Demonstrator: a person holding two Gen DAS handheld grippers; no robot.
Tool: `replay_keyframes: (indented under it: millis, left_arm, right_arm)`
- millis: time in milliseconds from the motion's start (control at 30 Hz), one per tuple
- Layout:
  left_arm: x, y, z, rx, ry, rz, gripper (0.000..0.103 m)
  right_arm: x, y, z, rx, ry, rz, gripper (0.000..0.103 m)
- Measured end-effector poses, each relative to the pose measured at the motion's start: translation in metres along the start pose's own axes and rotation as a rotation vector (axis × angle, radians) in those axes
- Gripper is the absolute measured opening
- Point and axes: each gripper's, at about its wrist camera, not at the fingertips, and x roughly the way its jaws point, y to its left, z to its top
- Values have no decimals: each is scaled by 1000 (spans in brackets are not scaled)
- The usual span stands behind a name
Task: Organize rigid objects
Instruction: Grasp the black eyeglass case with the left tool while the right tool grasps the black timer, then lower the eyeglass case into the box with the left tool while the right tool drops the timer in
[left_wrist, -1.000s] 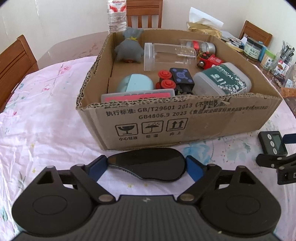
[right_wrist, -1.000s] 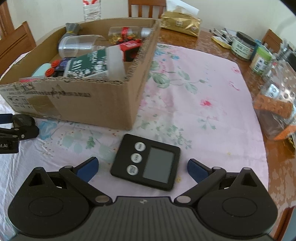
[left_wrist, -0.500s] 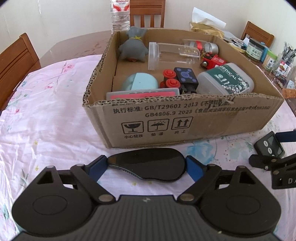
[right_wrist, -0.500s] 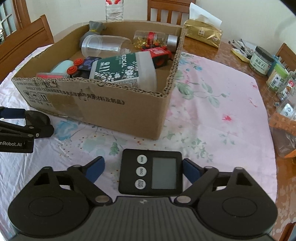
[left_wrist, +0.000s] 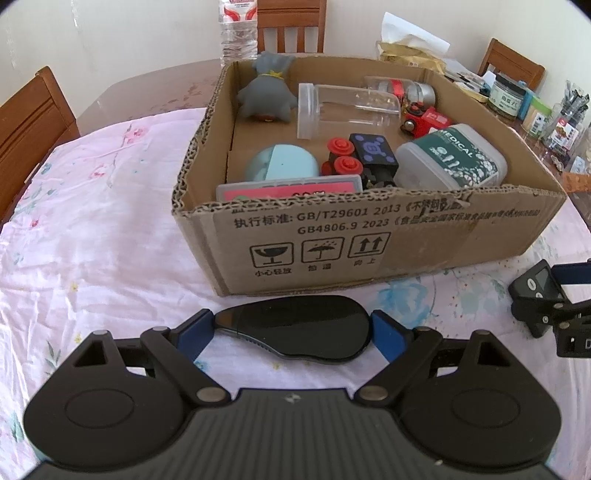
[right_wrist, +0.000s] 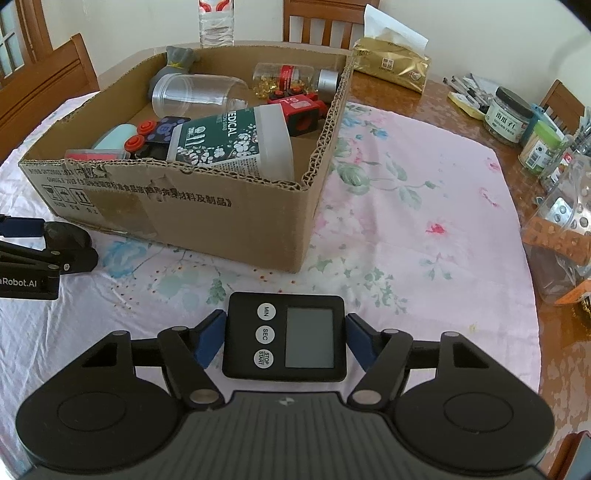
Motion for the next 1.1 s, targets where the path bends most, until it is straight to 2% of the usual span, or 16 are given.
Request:
replay_keyframes:
  millis: [300, 500, 667, 767, 967, 1100]
  left_arm:
    - [-21, 5, 2, 84, 8, -48, 90]
    - [-51, 7, 9, 163, 7, -106, 90]
    - [-78, 11, 24, 189, -30, -150, 90]
    - [-88, 12, 42, 202, -77, -151, 90]
    - [-79, 13, 82, 210, -162, -134, 90]
    - [-55, 14, 102, 209, -162, -119, 90]
  right_arm:
    - [-18, 2, 3, -52, 3, 35, 74]
    - [-47, 3, 14, -112, -23, 81, 74]
    - [-74, 5, 31, -169, -85, 100, 74]
    - [-82, 6, 43, -176, -123, 114, 74]
    - [-85, 13, 67, -192, -176, 139, 74]
    - [-82, 16, 81, -221, -195, 139, 74]
